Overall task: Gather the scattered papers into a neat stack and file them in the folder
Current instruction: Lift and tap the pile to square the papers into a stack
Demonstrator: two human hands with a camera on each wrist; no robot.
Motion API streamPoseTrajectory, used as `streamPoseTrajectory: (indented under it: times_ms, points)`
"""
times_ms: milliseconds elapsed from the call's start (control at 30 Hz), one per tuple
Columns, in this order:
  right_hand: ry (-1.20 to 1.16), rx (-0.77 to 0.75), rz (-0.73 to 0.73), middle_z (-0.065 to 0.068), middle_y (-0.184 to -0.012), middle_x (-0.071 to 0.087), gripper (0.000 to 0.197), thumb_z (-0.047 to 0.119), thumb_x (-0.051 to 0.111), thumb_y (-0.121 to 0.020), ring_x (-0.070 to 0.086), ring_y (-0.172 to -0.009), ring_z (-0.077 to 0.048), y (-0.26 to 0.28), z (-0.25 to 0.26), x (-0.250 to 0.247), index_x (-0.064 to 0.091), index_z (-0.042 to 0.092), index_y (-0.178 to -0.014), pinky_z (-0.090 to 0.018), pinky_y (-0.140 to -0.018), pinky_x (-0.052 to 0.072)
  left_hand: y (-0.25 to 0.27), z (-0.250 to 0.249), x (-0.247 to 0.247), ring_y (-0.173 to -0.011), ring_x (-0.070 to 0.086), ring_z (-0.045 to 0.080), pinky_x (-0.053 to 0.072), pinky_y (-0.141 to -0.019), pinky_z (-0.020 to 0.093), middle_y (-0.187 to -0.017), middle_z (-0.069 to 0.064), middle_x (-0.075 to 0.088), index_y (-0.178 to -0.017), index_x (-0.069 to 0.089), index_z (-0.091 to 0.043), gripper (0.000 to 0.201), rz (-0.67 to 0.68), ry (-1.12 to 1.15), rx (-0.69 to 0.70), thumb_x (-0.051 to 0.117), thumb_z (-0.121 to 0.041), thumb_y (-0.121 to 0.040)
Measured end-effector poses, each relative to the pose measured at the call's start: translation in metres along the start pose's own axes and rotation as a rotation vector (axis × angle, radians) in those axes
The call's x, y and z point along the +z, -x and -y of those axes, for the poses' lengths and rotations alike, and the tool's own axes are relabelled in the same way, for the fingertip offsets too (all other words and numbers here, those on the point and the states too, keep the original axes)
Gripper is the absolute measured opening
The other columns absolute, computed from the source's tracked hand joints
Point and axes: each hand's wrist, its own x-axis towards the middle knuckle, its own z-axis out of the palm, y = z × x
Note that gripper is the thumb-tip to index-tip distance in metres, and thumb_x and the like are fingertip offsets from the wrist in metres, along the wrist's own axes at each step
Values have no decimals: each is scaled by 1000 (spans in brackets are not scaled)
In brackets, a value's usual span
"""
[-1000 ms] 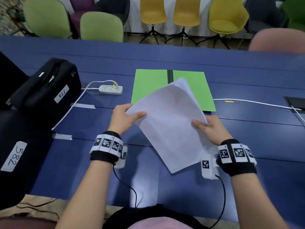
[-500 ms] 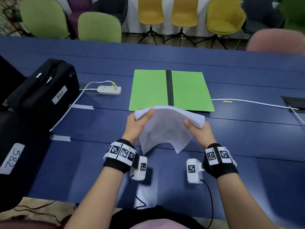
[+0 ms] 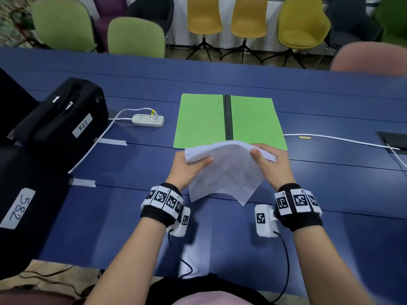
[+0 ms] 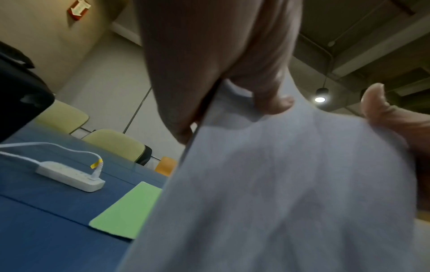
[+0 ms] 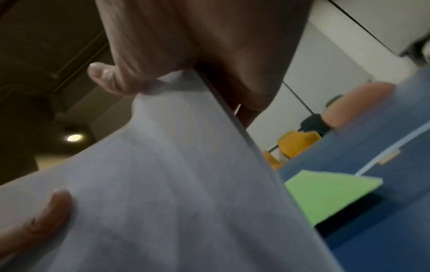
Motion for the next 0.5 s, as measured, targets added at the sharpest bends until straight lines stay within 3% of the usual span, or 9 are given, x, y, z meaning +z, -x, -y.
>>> streamPoseTrajectory:
  times_ms: [100, 167, 233, 267, 300, 333, 367, 433, 500]
  points:
    - [264, -81, 56, 8, -71, 71, 32, 56, 75, -62, 63, -72, -14, 3, 7, -11, 73, 30, -80, -30, -73, 51, -3, -9, 2, -60, 52, 8, 46, -63, 24, -64, -5, 61, -65, 66, -18, 18, -173, -134, 39, 79, -24, -75]
    - [491, -132, 43, 12, -68, 66, 29, 45, 78, -67, 65, -87, -24, 4, 20, -20, 75, 25, -87, -36, -88, 48, -4, -17, 5, -55, 40, 15, 38, -55, 27, -53, -8, 50, -55, 64, -15, 29, -172, -314, 145, 78, -34, -71]
    - [695, -156, 103, 15, -75, 67, 31, 41, 78, -70, 61, -108, -26, 4, 31, -23, 76, 20, -93, -39, -111, 30, 4, -32, 13, -52, 47, 22, 41, -52, 31, -50, -4, 60, -59, 71, -20, 19, -100, -540, 335, 76, -30, -75]
    - [735, -168, 167, 7, -85, 73, 30, 41, 77, -71, 60, -114, -24, 5, 33, -22, 76, 20, -93, -39, -116, 21, 8, -40, 17, -56, 54, 28, 43, -51, 33, -55, 1, 65, -67, 75, -22, 10, -55, -642, 430, 74, -26, -77]
    - [718, -167, 234, -3, -88, 75, 25, 41, 75, -73, 62, -111, -24, 6, 35, -19, 76, 22, -91, -40, -116, 23, 12, -47, 21, -58, 55, 31, 42, -50, 33, -56, 3, 64, -71, 75, -22, 8, -24, -722, 512, 71, -22, -78]
    - [662, -175, 278, -8, -83, 75, 18, 42, 72, -76, 66, -98, -27, 6, 33, -16, 75, 27, -84, -41, -109, 34, 15, -52, 24, -59, 53, 33, 38, -49, 31, -53, 3, 58, -71, 74, -21, 9, -5, -757, 551, 68, -21, -77]
    - [590, -174, 287, -6, -77, 73, 14, 45, 68, -78, 67, -86, -28, 7, 28, -14, 72, 32, -79, -42, -94, 46, 16, -56, 25, -59, 52, 35, 35, -50, 31, -50, 1, 51, -68, 71, -20, 10, 10, -751, 541, 66, -23, -77]
    - [482, -180, 212, -1, -72, 70, 17, 50, 56, -79, 64, -76, -27, 10, 16, -11, 66, 36, -82, -42, -75, 53, 14, -57, 23, -62, 49, 34, 38, -54, 34, -50, -2, 47, -63, 65, -20, 20, 51, -731, 443, 69, -34, -76]
    - [428, -177, 178, -1, -74, 70, 25, 49, 53, -81, 65, -75, -27, 13, 5, -13, 66, 30, -90, -43, -74, 54, 12, -48, 12, -72, 55, 32, 43, -61, 34, -62, 0, 60, -69, 66, -21, 18, 70, -877, 350, 72, -36, -77]
